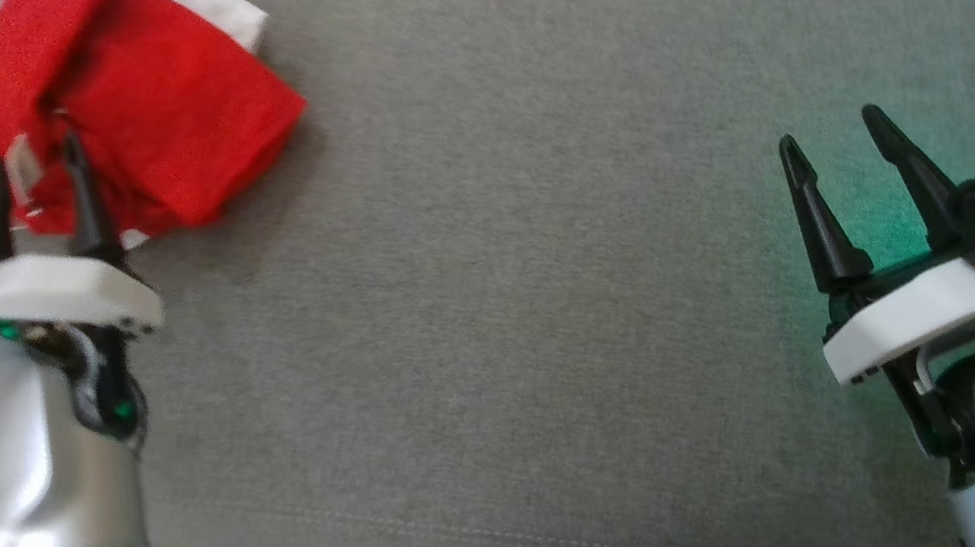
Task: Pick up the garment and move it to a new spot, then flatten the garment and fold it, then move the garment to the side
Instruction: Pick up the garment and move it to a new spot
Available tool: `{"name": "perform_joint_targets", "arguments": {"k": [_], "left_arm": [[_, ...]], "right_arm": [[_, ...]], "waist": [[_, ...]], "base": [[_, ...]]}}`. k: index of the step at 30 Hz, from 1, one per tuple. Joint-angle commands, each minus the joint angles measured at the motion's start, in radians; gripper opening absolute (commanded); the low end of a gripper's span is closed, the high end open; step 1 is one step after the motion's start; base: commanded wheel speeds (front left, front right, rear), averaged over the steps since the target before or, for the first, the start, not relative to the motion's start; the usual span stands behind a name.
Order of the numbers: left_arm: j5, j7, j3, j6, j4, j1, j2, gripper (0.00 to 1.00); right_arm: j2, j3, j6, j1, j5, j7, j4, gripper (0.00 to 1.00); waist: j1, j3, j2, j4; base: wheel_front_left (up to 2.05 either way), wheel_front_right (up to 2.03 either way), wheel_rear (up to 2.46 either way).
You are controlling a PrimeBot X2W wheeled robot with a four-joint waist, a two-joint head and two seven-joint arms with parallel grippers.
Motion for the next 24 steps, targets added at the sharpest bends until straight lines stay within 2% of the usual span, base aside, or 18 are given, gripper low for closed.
{"name": "perform_joint_targets", "arguments": {"k": [1, 7, 8, 9, 10, 17, 24], "left_arm": [[-0.003, -0.006, 0.042, -0.001, 0.024, -0.053, 0.062, 1.0], [-0.031, -0.006, 0.08, 0.01, 0.263, -0.175, 0.115, 1.0], [-0.031, -0.006, 0.081, 0.009, 0.287, -0.191, 0.124, 0.74], [-0.03, -0.006, 0.083, 0.009, 0.298, -0.204, 0.134, 0.31], [-0.03, -0.006, 0.087, 0.009, 0.294, -0.214, 0.144, 0.0], [-0.012, -0.006, 0.133, 0.016, 0.087, -0.166, 0.157, 0.0], [0.013, -0.006, 0.153, -0.002, -0.173, -0.033, 0.118, 0.0]], "right_arm": [[-0.006, 0.028, -0.001, -0.03, -0.004, -0.001, -0.037, 1.0], [-0.003, 0.032, -0.001, -0.047, 0.003, -0.015, -0.02, 1.0], [-0.002, 0.032, -0.001, -0.048, 0.003, -0.018, -0.017, 1.0], [-0.001, 0.032, -0.001, -0.049, 0.004, -0.021, -0.013, 1.0], [0.001, 0.033, -0.001, -0.049, 0.005, -0.023, -0.011, 1.0], [0.012, 0.011, -0.001, -0.039, 0.015, -0.049, 0.011, 1.0], [0.023, -0.013, -0.001, -0.018, 0.029, -0.08, 0.039, 1.0]], "waist": [[-0.0002, 0.044, 0.0, -0.035], [-0.0002, 0.062, 0.0, -0.065], [-0.0002, 0.063, 0.0, -0.069], [-0.0002, 0.062, 0.0, -0.073], [-0.0002, 0.061, 0.0, -0.077], [-0.0002, 0.016, 0.0, -0.08], [-0.0002, -0.088, 0.0, -0.073]], "base": [[0.0, 0.0, 0.0], [0.0, 0.0, 0.0], [0.0, 0.0, 0.0], [0.0, 0.0, 0.0], [0.0, 0.0, 0.0], [0.0, 0.0, 0.0], [0.0, 0.0, 0.0]]}}
